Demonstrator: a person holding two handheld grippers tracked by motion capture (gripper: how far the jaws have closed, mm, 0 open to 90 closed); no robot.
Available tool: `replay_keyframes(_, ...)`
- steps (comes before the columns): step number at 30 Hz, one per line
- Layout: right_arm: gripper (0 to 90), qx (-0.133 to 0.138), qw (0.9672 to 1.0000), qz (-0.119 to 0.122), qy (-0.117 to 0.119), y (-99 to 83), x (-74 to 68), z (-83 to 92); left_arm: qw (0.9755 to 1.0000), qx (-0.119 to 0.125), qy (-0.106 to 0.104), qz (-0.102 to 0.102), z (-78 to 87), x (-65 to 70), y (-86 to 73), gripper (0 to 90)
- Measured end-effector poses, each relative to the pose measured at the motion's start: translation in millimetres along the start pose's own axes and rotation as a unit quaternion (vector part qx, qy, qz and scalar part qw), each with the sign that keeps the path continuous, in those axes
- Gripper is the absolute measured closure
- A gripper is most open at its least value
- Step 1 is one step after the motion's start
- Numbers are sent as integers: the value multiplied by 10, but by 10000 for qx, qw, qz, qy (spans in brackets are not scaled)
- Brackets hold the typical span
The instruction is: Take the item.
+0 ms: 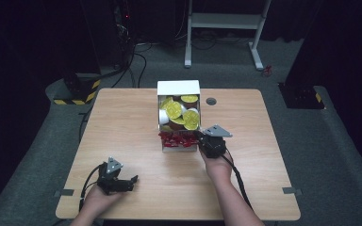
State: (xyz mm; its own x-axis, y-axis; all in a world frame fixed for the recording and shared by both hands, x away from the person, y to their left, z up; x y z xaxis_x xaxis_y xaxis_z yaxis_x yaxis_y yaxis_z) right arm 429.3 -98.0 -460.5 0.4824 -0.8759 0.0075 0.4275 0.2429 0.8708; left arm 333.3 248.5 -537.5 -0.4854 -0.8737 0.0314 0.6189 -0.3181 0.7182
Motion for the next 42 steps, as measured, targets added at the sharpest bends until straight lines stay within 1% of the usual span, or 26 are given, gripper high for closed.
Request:
replay_keyframes(1, 866, 29, 10000, 37, -8, -3, -1, -3, 10000, 0, 0, -1, 0, 0, 0, 44)
replay_keyframes(2, 868, 39, 10000, 9, -8, -8, -6, -3, 10000, 0, -1, 0, 0, 0, 0, 44)
replay_keyframes(3, 871, 57, 10000, 32, -10, -15, -9, -5, 10000, 0, 0, 0, 0, 0, 0, 44)
replay_keyframes(12, 876, 28, 10000, 49, -19, -36, -39, 6, 10000, -2, 21, -26, 4, -4, -1, 45)
replay_keyframes(20, 879, 56, 9999, 99, 16, -46, -39, 31, 10000, -6, 40, -54, 6, -8, 0, 45)
replay_keyframes(21, 879, 79, 9999, 75, 4, -53, -45, 44, 10000, 0, 23, -21, 4, -4, -2, 45)
replay_keyframes(23, 878, 95, 9999, 101, 1, -55, -44, 48, 10000, -2, 24, -25, 4, -4, -1, 45)
replay_keyframes(26, 878, 110, 9999, 101, 0, -66, -43, 87, 10000, -2, 25, -28, 5, -5, -2, 45)
replay_keyframes(34, 876, 263, 9995, 152, 67, -118, -57, 234, 10000, 1, 20, -16, 3, -3, -1, 45)
replay_keyframes(42, 877, 410, 9990, 167, 102, -126, -60, 386, 10000, 3, 13, -1, 3, 0, -2, 46)
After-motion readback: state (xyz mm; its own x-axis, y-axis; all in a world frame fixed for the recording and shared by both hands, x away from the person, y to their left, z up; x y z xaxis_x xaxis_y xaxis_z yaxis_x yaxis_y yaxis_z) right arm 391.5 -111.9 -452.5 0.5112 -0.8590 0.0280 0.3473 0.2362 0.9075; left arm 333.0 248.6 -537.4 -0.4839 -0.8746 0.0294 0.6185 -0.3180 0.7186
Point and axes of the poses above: each handheld gripper's, and its own axes: z roughly backward along the jaws, y roughly out of its top, x roughly to its right, the point moved 1 cm from there along -z, roughly forward along the jaws, and after that the axes turned 3 degrees about -y, right-handed, at the moved point
